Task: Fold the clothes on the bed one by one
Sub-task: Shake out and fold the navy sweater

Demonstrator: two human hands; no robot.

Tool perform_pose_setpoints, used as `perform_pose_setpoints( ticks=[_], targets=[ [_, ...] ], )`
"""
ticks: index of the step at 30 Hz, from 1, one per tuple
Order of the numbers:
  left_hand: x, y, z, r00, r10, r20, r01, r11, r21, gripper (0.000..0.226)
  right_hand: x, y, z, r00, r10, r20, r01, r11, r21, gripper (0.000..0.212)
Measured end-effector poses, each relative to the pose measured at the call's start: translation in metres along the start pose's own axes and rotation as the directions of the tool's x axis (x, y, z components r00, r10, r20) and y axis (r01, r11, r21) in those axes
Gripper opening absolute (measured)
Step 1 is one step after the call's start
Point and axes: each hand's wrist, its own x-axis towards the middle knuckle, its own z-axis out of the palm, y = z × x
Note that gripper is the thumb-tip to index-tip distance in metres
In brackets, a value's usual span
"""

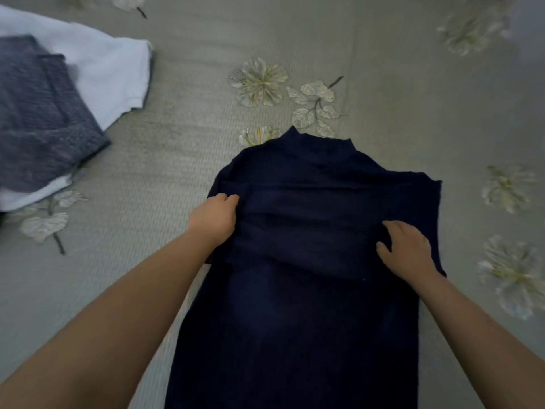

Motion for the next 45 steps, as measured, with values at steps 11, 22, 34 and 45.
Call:
perform_pose_setpoints(
  ticks=[11,22,34,45],
  targets=[
    [0.024,-0.016,-0.043,0.970,0.243,0.030,-0.240,0.967,-0.089,0.023,0.020,0.001,-0.024,0.995,-0.100,0.031,0.087,0.956,0.281,0.014],
    [0.057,-0.038,-0.085,0.949,0.245,0.200,-0.312,0.830,0.462,0.028,0.041,-0.001,-0.033,0.982,-0.127,0.140,0.081,0.952,0.294,0.020],
    [0.052,-0.016,-0.028,0.954,0.171,-0.246,-0.081,0.938,0.338,0.041,0.064,0.003,-0.032,0.973,0.135,-0.185,-0.136,0.991,0.004,0.040],
    [-0.016,-0.034,0.061,0.986,0.111,0.124,-0.141,0.952,0.270,0.077,-0.016,0.036,0.043,0.999,0.030,-0.015,-0.030,0.999,-0.044,0.054]
  ],
)
